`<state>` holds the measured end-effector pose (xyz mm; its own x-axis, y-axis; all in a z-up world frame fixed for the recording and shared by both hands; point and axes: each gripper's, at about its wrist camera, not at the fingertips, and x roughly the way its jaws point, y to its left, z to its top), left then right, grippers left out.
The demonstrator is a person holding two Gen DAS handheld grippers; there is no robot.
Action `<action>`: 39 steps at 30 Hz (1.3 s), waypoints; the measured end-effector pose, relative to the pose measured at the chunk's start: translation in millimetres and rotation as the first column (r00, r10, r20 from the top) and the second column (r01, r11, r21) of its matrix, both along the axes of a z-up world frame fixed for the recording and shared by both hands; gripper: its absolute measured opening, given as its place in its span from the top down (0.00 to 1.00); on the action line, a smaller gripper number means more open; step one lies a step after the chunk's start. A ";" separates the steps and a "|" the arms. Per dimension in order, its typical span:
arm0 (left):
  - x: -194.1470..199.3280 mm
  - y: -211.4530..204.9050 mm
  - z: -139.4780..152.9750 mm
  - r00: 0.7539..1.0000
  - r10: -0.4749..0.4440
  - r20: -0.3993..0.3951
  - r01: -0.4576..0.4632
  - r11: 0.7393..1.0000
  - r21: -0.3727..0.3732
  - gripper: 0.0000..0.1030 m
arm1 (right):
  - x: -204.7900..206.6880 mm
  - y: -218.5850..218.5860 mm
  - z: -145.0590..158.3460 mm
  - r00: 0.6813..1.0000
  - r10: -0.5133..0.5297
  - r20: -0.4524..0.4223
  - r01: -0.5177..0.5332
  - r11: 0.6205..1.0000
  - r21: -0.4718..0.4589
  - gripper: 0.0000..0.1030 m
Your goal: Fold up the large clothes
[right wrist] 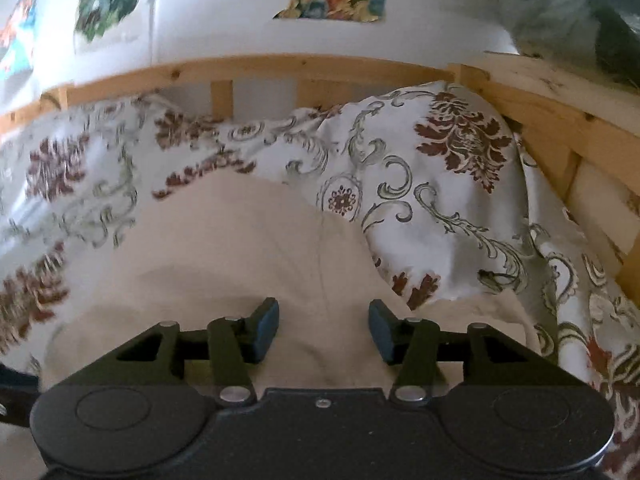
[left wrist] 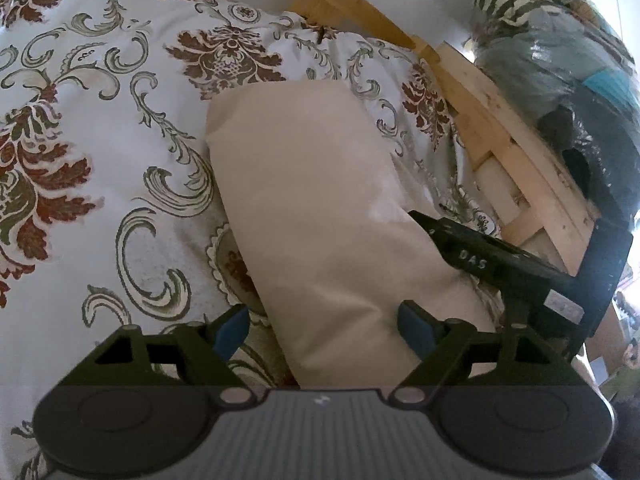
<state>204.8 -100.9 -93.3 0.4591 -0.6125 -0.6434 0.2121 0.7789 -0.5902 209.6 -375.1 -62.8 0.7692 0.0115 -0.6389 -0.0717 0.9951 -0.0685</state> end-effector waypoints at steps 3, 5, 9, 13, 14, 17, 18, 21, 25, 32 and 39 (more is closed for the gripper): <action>-0.1 -3.0 -3.1 1.000 -0.007 0.010 0.007 1.000 0.016 0.17 | 2.5 6.7 -11.0 1.000 0.014 -0.026 -0.015 0.999 -0.045 0.49; -1.5 -4.5 -3.3 1.000 -0.013 0.028 0.012 0.999 0.038 0.17 | 4.7 9.0 -16.3 0.999 0.019 -0.032 -0.022 0.997 -0.077 0.49; -2.6 -4.7 0.2 0.999 -0.010 0.032 0.009 0.998 0.055 0.17 | 3.2 9.9 -15.2 0.999 0.016 -0.037 -0.019 0.996 -0.087 0.49; -4.8 -3.6 4.0 0.999 -0.004 0.037 0.001 0.997 0.075 0.17 | -3.4 7.7 -2.2 1.000 0.009 0.030 -0.008 0.999 -0.039 0.49; -5.3 -4.1 4.5 0.999 -0.006 0.041 0.003 0.997 0.081 0.17 | -6.4 8.2 3.8 0.997 0.017 0.077 -0.015 1.000 -0.025 0.48; -5.8 -4.0 2.8 0.999 -0.004 0.040 0.001 0.997 0.074 0.17 | -9.9 12.1 19.6 0.979 0.045 0.199 -0.047 0.999 0.006 0.39; -5.3 -3.2 1.5 0.999 -0.004 0.037 0.002 0.998 0.067 0.16 | -8.2 14.9 20.6 0.974 0.068 0.217 -0.071 0.997 0.004 0.35; -3.4 -1.3 -2.7 1.000 0.000 0.021 -0.001 0.999 0.047 0.15 | 6.1 24.3 9.9 0.978 0.146 0.145 -0.144 0.989 -0.026 0.32; -2.8 -2.0 -5.0 1.000 -0.001 0.028 0.000 0.999 0.046 0.14 | 17.3 17.5 -2.4 0.990 0.121 0.070 -0.122 0.992 0.013 0.32; -6.7 0.1 5.3 0.999 0.009 0.043 -0.011 0.999 0.041 0.17 | 8.6 2.1 -3.3 1.000 0.020 -0.014 -0.020 1.000 -0.015 0.28; -12.0 -5.3 17.4 0.996 -0.052 0.078 0.055 0.998 -0.034 0.13 | -45.5 -48.6 32.5 0.959 -0.280 -0.028 0.281 0.958 0.052 0.28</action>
